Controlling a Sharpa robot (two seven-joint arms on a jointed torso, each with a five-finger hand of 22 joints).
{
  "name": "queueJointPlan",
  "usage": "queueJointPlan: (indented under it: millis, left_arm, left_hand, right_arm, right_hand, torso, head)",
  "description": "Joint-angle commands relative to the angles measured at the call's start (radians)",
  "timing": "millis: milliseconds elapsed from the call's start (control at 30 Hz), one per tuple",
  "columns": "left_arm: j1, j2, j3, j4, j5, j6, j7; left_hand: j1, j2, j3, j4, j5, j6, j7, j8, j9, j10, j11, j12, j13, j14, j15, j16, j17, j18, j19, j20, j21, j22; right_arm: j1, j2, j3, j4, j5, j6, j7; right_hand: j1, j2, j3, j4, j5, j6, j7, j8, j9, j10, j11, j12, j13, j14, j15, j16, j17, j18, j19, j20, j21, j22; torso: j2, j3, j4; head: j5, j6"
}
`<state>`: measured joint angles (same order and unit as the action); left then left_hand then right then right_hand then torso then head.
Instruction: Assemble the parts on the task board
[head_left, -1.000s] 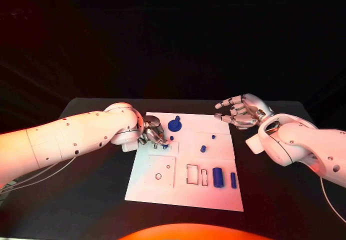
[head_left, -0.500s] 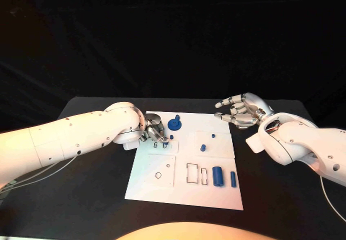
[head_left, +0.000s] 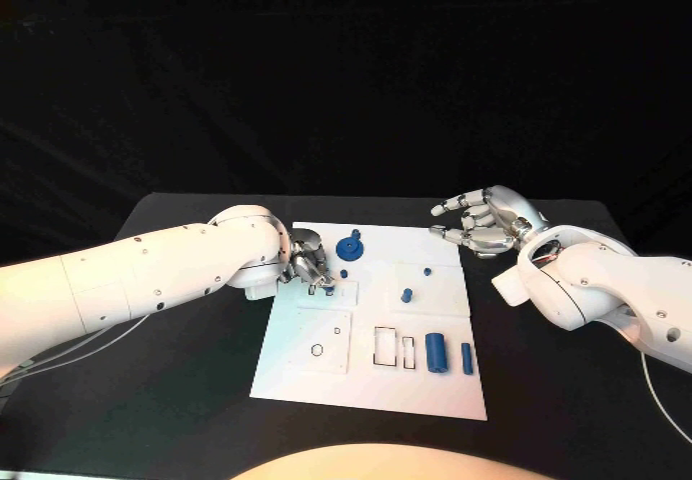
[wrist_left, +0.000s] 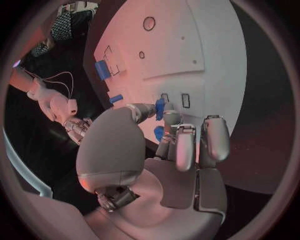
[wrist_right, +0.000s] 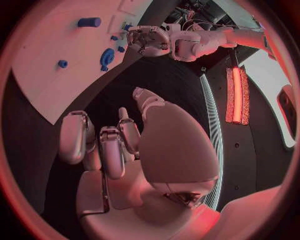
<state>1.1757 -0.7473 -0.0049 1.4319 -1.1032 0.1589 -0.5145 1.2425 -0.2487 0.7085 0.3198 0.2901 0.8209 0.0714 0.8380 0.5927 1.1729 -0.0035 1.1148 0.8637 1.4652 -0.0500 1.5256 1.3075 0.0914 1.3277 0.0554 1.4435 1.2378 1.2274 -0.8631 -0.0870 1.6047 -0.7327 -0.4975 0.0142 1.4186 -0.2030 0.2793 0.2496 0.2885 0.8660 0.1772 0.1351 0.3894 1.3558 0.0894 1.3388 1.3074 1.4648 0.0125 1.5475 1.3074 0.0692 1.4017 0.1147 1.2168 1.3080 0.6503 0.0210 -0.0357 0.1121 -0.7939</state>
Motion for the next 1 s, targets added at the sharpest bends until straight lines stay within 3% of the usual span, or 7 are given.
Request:
queueJointPlan:
  millis: [33,600,1000]
  left_arm:
    - [0.000,0.005,-0.002,-0.003,-0.018,0.028,-0.004]
    - [-0.002,0.014,-0.014,-0.011,-0.029,0.029,-0.004]
    - [-0.002,0.013,-0.015,-0.008,-0.019,0.076,0.000]
  left_hand:
    - [-0.009,0.003,0.212,-0.204,0.004,0.009,-0.002,0.001,0.145,0.006,0.001,0.006,0.001,0.075,-0.008,0.007,0.186,-0.018,0.006,0.002,0.005,0.002]
    - [-0.014,0.002,0.215,-0.207,0.006,0.010,-0.003,0.001,0.146,0.010,0.000,0.009,0.005,0.076,-0.008,0.007,0.187,-0.019,0.009,0.001,0.007,0.006]
    - [-0.024,-0.002,0.221,-0.215,0.011,0.013,-0.004,0.002,0.149,0.015,-0.001,0.012,0.010,0.079,-0.010,0.010,0.192,-0.021,0.014,0.000,0.010,0.012]
  right_arm:
    - [-0.001,0.001,0.000,0.000,0.004,0.015,0.004]
    - [-0.002,0.001,0.000,0.000,0.005,0.016,0.006]
    - [-0.003,0.001,0.000,-0.001,0.005,0.018,0.005]
  right_hand:
    - [-0.009,0.003,0.000,0.007,0.006,0.006,-0.003,0.007,0.001,-0.006,-0.001,-0.006,0.017,0.089,0.001,-0.004,0.198,0.011,-0.006,0.002,-0.004,0.031]
    - [-0.009,0.003,0.000,0.007,0.006,0.006,-0.003,0.007,0.001,-0.006,-0.001,-0.006,0.017,0.089,0.001,-0.004,0.198,0.011,-0.006,0.002,-0.004,0.031]
    - [-0.012,0.002,0.002,0.011,0.007,0.007,-0.003,0.008,0.001,-0.006,-0.002,-0.006,0.017,0.088,0.000,-0.005,0.197,0.012,-0.006,0.001,-0.007,0.030]
  torso:
    - [0.000,0.0002,-0.0004]
    - [0.000,0.0007,-0.0002]
    - [0.000,0.0006,-0.0006]
  head:
    - [0.001,-0.002]
    - [0.003,-0.003]
    - [0.003,-0.004]
